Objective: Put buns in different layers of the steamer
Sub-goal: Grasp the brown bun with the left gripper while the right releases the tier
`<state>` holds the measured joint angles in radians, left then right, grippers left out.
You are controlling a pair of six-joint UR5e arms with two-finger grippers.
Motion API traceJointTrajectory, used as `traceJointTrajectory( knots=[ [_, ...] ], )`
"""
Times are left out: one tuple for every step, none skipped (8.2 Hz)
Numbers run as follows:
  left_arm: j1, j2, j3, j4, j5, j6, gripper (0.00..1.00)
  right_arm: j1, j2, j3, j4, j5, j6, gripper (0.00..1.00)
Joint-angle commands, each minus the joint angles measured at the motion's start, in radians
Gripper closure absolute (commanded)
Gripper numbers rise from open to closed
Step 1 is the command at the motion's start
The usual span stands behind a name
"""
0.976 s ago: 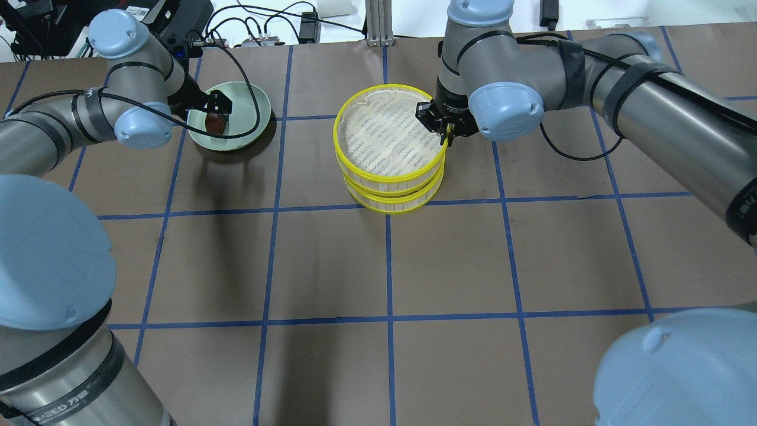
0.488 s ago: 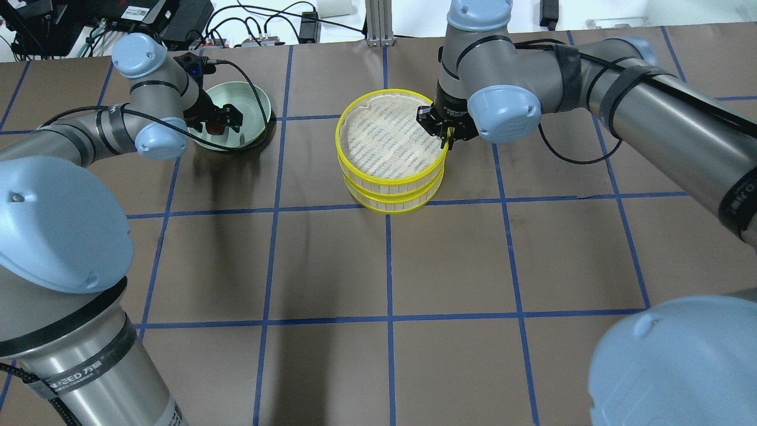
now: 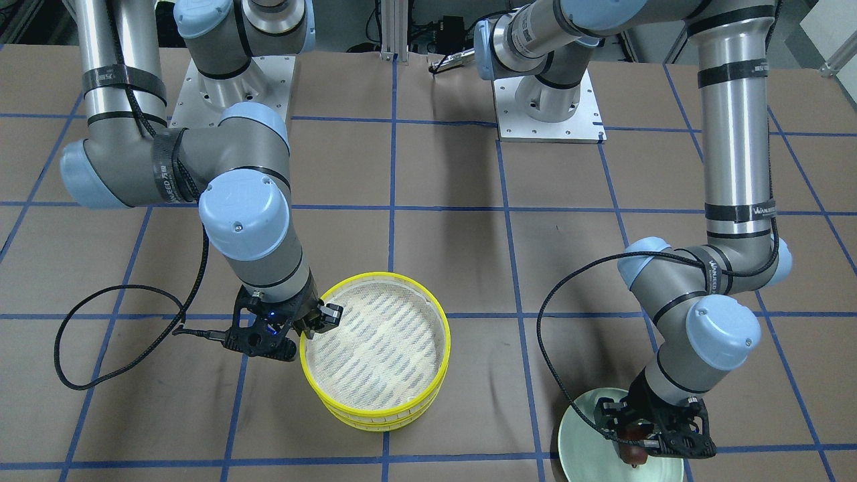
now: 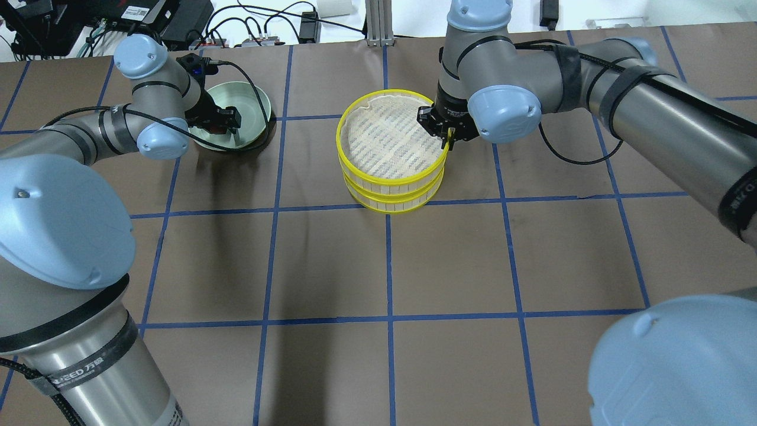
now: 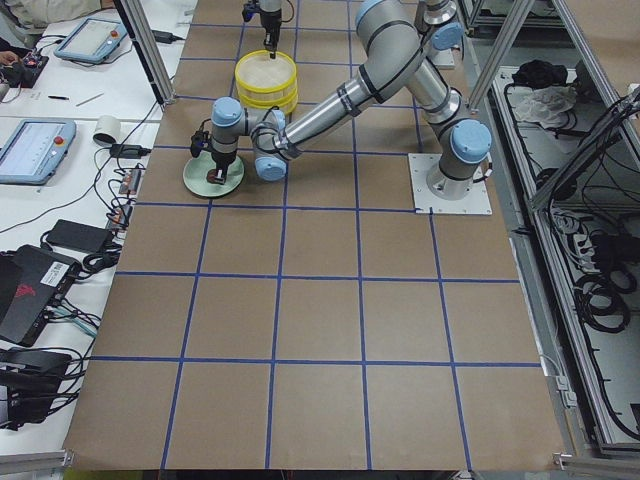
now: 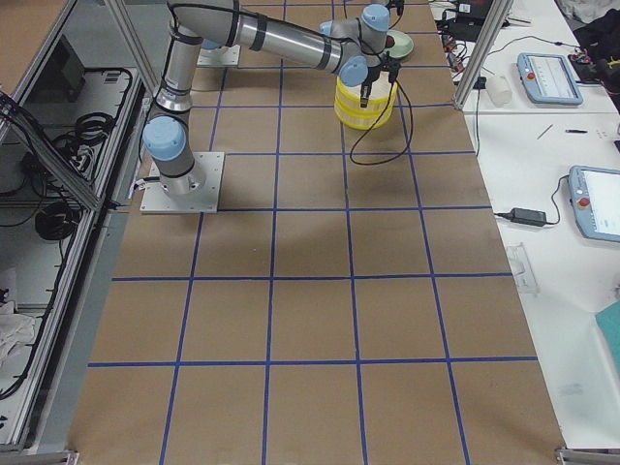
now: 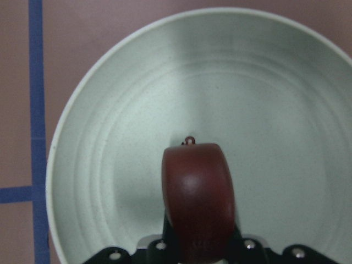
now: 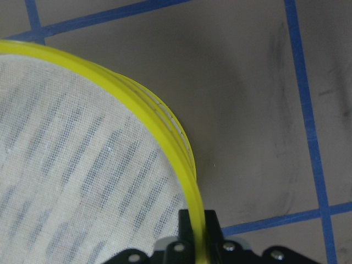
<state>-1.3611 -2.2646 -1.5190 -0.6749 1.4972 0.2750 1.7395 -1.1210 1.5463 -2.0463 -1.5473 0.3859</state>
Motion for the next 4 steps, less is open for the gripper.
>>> traceJointTrajectory(
  knots=[
    [-0.003,0.054,0.000,-0.053,-0.002,-0.011,1.00,0.000,0.001,0.002,0.000,0.004,0.007,0.90],
    [-0.007,0.085,0.000,-0.083,-0.002,-0.014,1.00,0.000,0.003,0.002,-0.002,0.004,0.007,0.76],
    [-0.024,0.123,0.000,-0.124,0.001,-0.022,1.00,0.000,0.003,0.002,-0.002,0.004,0.007,0.71],
    [-0.048,0.161,0.000,-0.156,0.003,-0.077,1.00,0.000,0.003,0.002,-0.002,0.006,0.008,0.64]
  ],
)
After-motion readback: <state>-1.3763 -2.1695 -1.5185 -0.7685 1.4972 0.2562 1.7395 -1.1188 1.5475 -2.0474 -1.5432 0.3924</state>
